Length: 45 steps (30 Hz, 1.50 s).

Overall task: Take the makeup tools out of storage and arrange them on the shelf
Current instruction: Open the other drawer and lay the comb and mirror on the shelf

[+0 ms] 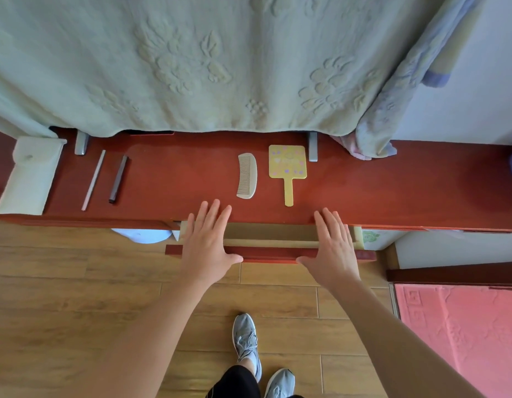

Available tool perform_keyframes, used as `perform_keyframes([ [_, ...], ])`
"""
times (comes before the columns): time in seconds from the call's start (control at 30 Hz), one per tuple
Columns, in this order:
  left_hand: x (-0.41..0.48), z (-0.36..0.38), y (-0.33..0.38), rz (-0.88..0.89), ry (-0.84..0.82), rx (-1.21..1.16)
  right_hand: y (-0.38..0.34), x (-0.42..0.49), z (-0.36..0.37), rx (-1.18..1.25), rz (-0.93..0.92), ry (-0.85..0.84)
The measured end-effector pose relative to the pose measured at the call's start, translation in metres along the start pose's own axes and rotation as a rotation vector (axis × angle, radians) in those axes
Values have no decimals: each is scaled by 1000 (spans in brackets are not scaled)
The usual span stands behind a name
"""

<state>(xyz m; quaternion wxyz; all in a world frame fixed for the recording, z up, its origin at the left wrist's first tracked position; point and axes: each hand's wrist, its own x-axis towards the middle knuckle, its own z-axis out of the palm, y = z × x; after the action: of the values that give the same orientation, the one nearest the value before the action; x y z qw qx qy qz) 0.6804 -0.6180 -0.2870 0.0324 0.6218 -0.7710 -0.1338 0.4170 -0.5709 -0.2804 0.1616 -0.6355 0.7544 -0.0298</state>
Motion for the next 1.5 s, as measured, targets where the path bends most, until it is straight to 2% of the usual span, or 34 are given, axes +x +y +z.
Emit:
perform_keyframes([
  [0.47,13,9,-8,45,147,-121,5,16,1,92,20,84],
  [0.63,19,13,-15,79,234,-146,5,20,14,105,25,220],
  [1.0,40,33,-12,1,442,-174,-6,37,45,159,134,535],
  [1.17,41,40,-16,29,489,-145,-4,38,50,117,116,565],
  [1.5,40,39,-16,37,470,-157,-6,37,48,119,125,551],
])
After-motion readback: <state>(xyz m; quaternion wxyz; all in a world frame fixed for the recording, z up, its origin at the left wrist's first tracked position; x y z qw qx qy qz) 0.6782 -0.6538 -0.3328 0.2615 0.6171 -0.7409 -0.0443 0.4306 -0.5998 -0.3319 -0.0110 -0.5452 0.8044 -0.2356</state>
